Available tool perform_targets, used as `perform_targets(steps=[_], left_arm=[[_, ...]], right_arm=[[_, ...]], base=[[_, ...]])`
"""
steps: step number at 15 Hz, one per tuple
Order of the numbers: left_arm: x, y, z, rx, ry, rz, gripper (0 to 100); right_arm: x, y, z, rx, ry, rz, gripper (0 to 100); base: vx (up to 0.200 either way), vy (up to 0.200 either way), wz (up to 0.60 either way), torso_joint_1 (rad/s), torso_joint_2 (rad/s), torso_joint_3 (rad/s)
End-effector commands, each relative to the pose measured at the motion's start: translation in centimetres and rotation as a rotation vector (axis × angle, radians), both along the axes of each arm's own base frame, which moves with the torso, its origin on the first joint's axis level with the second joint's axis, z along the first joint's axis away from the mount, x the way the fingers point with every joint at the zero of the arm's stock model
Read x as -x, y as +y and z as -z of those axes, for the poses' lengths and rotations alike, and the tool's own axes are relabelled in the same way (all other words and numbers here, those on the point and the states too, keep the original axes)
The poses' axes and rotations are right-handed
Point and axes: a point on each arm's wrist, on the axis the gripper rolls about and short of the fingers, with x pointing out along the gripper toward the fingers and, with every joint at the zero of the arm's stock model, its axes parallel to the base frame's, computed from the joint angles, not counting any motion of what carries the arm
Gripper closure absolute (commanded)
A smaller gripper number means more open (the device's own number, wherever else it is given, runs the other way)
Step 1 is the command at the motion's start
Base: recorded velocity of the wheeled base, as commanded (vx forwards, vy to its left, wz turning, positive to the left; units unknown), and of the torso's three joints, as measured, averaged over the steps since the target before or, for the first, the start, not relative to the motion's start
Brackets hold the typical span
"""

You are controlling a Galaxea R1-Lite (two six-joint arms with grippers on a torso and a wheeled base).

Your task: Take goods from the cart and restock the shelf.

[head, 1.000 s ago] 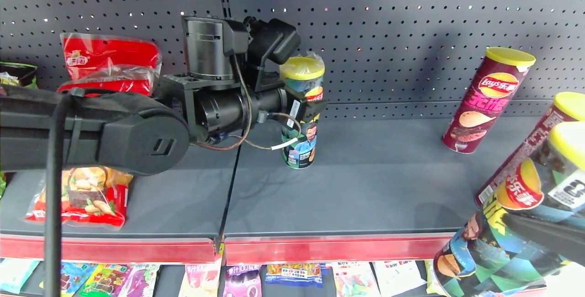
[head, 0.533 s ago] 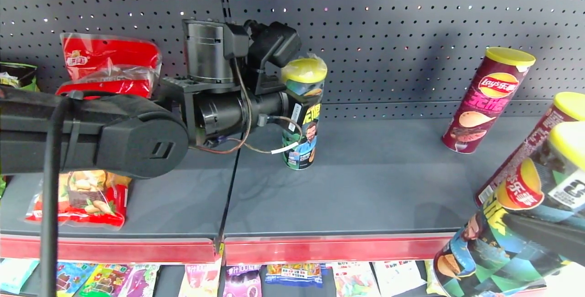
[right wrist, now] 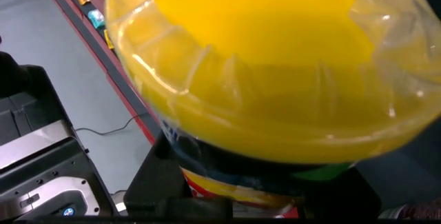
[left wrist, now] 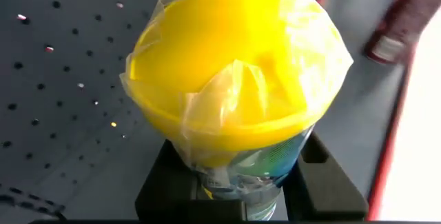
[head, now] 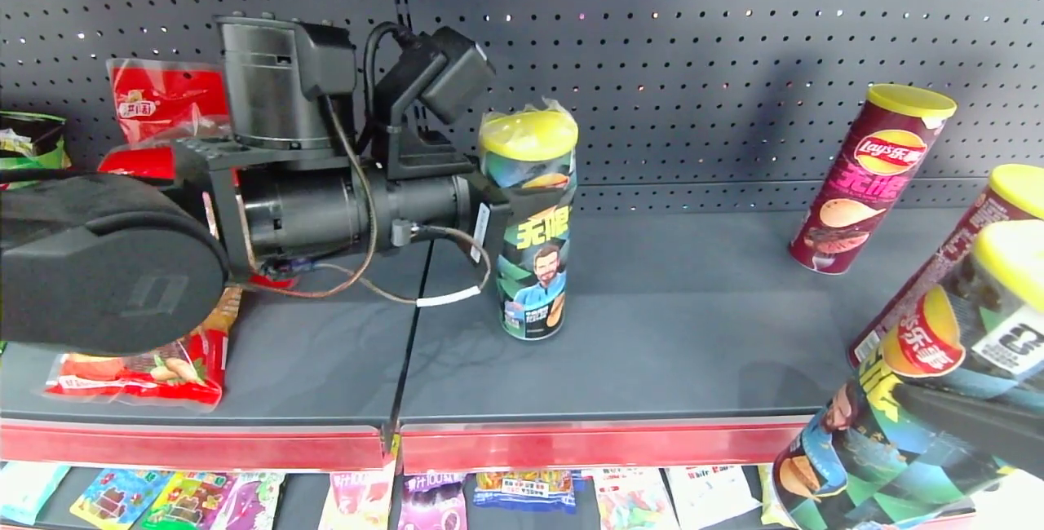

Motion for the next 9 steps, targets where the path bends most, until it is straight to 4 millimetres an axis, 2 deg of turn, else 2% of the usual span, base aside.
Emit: perform_targets(steps=[1,3,9], left_arm=[[2.0,1.3,0.1,-0.015,-0.009,0.063,100],[3.0,1.9,0.9,-0.029,0.012,0.123,100],[2.9,2.8,2.1,-0.054,0.015,0.216,100]], right_arm=[[-0.1,0.0,0.0,0.002,0.002,0.001,100],[-0.2,0.1,0.1,0.004,0.008,0.001,100],[-0.2,0.1,0.1,0.005,0.009,0.001,100]], base=[[0.0,0.0,0.0,0.0,0.0,0.0],[0.0,0.0,0.0,0.0,0.0,0.0],[0.0,0.0,0.0,0.0,0.0,0.0]])
